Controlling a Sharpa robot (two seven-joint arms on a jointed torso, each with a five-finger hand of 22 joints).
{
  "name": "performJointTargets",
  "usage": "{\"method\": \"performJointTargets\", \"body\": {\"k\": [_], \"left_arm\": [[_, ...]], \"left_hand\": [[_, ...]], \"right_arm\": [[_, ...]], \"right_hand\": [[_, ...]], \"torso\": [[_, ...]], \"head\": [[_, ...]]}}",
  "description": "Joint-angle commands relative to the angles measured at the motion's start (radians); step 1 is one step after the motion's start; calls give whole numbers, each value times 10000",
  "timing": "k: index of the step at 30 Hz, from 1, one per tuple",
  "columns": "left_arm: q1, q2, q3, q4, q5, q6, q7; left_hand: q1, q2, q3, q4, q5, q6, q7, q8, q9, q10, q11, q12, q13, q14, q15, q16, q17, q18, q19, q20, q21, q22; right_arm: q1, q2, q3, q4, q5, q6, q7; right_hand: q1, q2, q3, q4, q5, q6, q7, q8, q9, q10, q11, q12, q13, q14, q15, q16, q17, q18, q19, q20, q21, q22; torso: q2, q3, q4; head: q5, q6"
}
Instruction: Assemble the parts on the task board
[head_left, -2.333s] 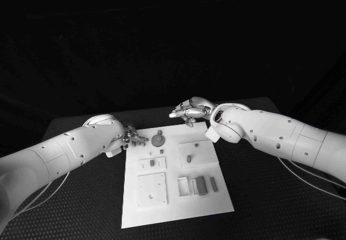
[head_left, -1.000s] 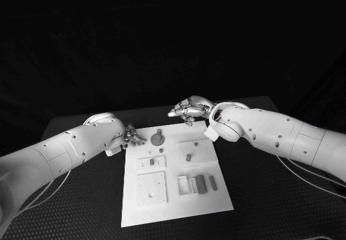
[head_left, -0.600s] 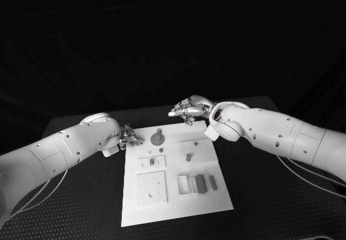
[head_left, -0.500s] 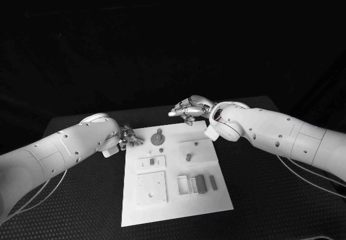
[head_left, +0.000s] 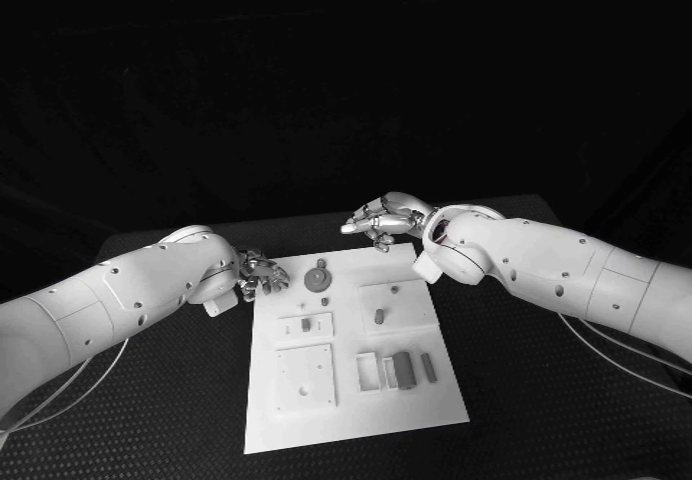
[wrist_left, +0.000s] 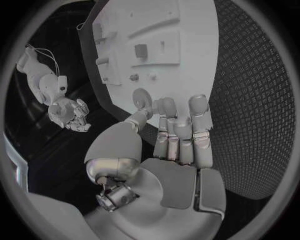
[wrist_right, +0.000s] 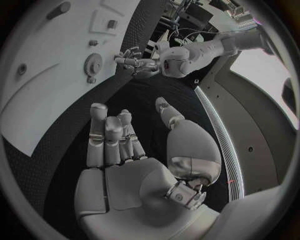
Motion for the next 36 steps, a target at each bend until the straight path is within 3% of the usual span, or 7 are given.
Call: {"method": "performJointTargets", "body": {"k": [1,13,17,26,32,36], "left_arm": [[86,-182,-3,328,256,-240,-69],[115,-978,-22,1570,256,-186,-327],[109,-1213,-54,1985,255,-33,-476],[86,-1660,-375,2901,259,458,-864],[83,-1654,-577,3103,-85,614,-962],[81,-1651,-632,3104,-169,693,-1008]], "left_hand": [[-106,21,1630,-1544,37,114,40,9,16,86,-29,8,11,25,-53,0,-12,324,102,-6,35,188],[-120,-33,1749,-1667,153,177,15,23,26,160,-52,-4,0,54,-76,7,-13,323,148,-21,53,192],[-120,-79,1815,-1717,341,223,-1,31,31,216,-67,-14,-7,79,-90,23,-4,320,184,-32,71,196],[-164,-145,1863,-1762,955,366,-52,59,50,387,-113,-26,-14,144,-129,88,52,304,278,-57,133,203],[-168,-140,1864,-1770,995,378,-57,61,53,402,-117,-28,-15,151,-133,92,58,300,288,-58,140,203],[-169,-135,1863,-1772,997,385,-60,63,54,411,-120,-27,-14,156,-135,95,60,296,295,-56,145,204]], "right_arm": [[-5,-16,2,18,-29,61,55],[-5,-66,2,36,-22,59,52],[-5,-82,1,42,-16,62,51],[-5,-126,1,62,-11,53,46],[-5,-126,1,63,-10,62,50],[-5,-125,1,62,-9,63,50]], "right_hand": [[-29,84,-52,-20,19,-21,87,-56,15,-73,-31,38,-15,-68,-18,32,-14,314,-16,-79,-59,162],[-31,82,-53,-21,19,-20,87,-56,16,-74,-31,40,-17,-68,-18,33,-15,314,-17,-80,-59,162],[-32,81,-54,-20,19,-19,87,-56,16,-74,-31,41,-18,-68,-18,33,-16,314,-17,-80,-60,162],[-38,80,-55,-17,19,-18,87,-55,17,-75,-31,42,-20,-69,-18,33,-16,314,-17,-79,-60,162],[-40,82,-55,-16,19,-17,87,-56,17,-75,-31,42,-22,-69,-18,33,-17,314,-17,-79,-60,162],[-41,82,-55,-14,19,-17,86,-55,17,-76,-31,43,-23,-69,-18,33,-17,314,-17,-79,-60,162]], "torso": [[2,7,-1],[14,8,-13],[11,6,-10],[14,-6,-3],[12,-1,-14],[18,5,-11]], "head": [[33,15],[67,35],[59,34],[58,9],[90,-12],[91,-23]]}}
